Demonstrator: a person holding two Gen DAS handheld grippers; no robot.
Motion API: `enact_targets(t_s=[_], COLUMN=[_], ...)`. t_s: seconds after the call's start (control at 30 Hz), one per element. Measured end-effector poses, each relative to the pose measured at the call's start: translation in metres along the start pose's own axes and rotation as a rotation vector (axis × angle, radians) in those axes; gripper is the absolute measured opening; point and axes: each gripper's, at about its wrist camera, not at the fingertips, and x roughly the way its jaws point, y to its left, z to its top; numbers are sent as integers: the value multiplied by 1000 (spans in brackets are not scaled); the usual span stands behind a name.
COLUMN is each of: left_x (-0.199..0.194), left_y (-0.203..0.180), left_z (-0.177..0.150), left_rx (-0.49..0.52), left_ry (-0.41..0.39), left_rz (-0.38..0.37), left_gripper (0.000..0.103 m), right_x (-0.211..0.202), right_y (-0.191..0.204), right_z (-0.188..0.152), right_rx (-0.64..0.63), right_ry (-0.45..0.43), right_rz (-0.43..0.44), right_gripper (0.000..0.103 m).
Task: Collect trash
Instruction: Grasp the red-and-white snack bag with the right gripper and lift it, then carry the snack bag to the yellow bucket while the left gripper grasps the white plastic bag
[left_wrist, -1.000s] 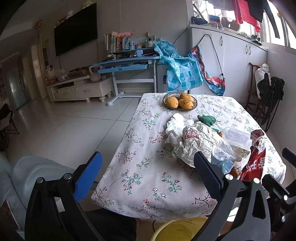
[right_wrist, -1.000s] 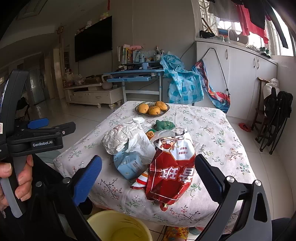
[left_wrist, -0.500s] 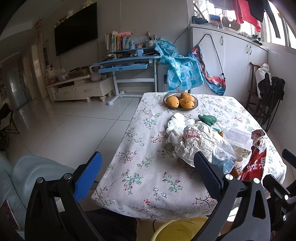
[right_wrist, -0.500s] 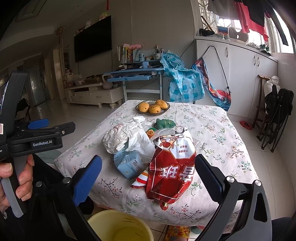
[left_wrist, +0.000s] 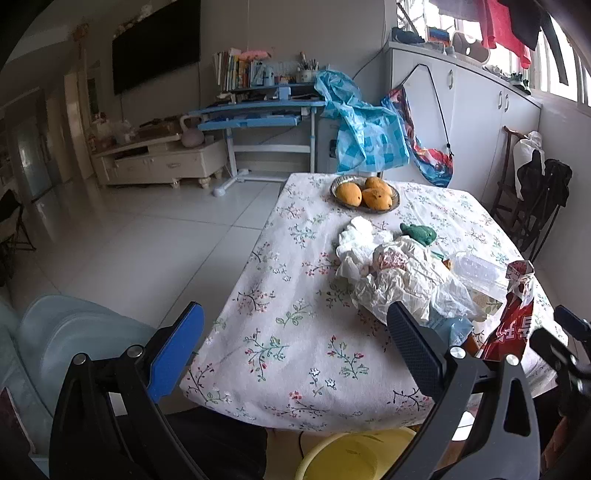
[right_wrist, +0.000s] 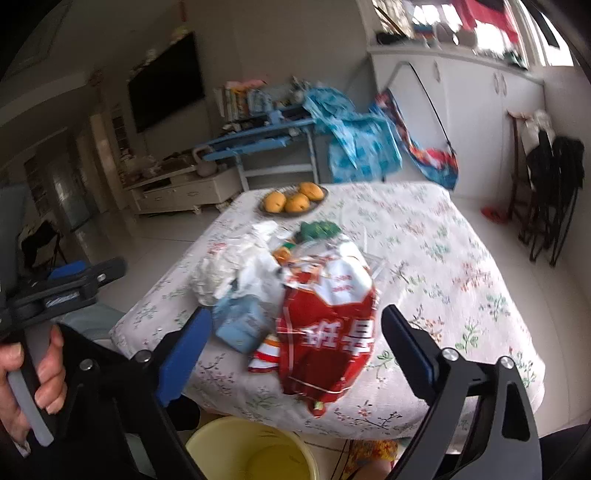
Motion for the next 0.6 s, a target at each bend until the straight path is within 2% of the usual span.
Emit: enact_targets(t_s=[0.2,0.4,0.57,0.6], left_x=[15,42,82,89], left_y=[-6,-46,-81,-84], left_z=[2,15,21,23], left_rx=[-7,97,198,192], left_ry=[64,96,138,143], left_rz=[-45,-74,-60,-69], left_gripper=[96,96,95,92], right_x=[32,50,54,52], right_y=[-31,-38,-41,-39], right_z=[0,-5,-5,-5], right_rx=[146,213,229,222], right_ry=[118,169,185,179], right_rz=[7,55,116,123], right_gripper=[74,60,22,22])
